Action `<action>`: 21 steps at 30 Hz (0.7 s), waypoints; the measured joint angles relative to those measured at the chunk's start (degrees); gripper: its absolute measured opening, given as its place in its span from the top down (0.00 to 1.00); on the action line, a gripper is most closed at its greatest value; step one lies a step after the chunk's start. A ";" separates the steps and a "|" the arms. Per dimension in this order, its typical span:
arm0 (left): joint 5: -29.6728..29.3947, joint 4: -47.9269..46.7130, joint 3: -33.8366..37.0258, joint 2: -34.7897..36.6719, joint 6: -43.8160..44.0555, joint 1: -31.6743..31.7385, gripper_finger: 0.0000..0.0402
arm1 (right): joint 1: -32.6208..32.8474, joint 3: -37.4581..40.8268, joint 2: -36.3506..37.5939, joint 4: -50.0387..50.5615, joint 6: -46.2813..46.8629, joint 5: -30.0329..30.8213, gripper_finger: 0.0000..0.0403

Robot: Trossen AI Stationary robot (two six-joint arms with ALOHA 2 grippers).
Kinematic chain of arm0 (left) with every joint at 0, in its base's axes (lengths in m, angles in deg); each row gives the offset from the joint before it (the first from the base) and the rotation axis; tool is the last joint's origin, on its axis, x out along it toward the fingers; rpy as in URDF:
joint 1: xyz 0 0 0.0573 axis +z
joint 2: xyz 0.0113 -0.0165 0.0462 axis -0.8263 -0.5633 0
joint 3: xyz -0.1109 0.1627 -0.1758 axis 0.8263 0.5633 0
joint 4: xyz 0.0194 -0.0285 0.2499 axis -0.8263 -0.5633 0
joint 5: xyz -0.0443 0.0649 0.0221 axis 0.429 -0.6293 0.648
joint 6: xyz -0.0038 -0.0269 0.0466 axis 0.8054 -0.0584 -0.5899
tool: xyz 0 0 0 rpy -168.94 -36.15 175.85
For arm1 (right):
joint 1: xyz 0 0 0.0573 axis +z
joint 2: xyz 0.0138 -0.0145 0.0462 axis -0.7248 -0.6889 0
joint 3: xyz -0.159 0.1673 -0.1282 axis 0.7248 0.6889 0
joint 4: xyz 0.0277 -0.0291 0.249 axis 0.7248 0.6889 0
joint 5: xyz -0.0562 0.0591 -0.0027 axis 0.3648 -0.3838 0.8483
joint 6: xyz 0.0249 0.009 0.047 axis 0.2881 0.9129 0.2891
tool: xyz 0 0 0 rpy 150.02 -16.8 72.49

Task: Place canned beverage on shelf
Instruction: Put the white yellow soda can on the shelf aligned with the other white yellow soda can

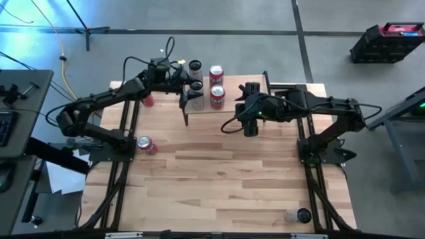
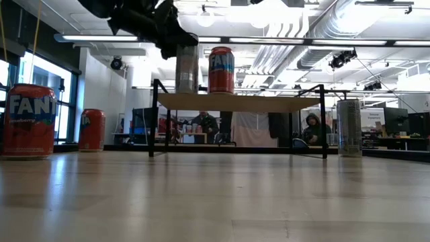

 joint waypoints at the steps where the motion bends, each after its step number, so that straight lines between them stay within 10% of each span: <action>1: -0.43 0.67 0.48 0.18 -0.18 0.08 0.39 | 0.00 0.00 0.00 0.00 -0.01 0.00 0.36; 21: -1.13 0.81 1.22 0.78 -2.02 0.34 0.39 | 0.00 0.00 -0.01 -0.48 -0.08 0.01 0.36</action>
